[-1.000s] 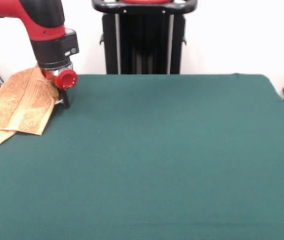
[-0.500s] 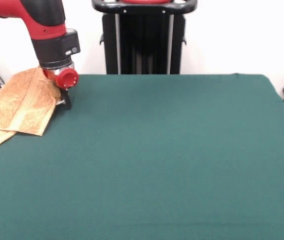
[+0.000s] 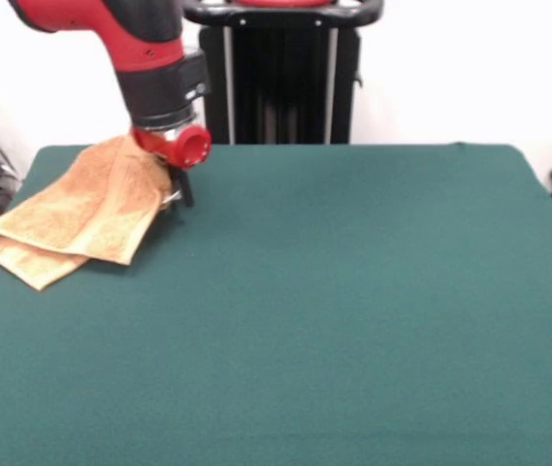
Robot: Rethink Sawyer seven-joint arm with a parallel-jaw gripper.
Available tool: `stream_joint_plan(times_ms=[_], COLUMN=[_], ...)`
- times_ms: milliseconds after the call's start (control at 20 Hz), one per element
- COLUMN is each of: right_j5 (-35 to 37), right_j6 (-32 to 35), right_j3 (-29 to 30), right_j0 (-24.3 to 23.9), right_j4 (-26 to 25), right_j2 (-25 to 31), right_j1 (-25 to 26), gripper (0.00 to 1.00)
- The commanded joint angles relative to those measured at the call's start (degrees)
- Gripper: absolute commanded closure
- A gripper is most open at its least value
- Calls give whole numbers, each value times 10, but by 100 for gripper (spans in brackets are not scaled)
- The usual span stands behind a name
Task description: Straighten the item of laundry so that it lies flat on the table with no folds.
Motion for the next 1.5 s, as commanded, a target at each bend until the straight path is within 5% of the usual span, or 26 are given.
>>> stream_joint_plan(times_ms=[50,600,850,1050,1250,1500], right_j5=[55,64,150,92,27,59], right_j6=[51,6,0,20,7,-17], right_j3=[77,111,74,42,-40,-81], right_j0=[-2,-33,11,38,67,64], right_j4=[52,29,42,1,-75,-130], right_j2=[95,137,81,41,-33,-82], right_j1=[-53,-99,-145,-82,47,66], gripper=[100,100,100,100,100,100])
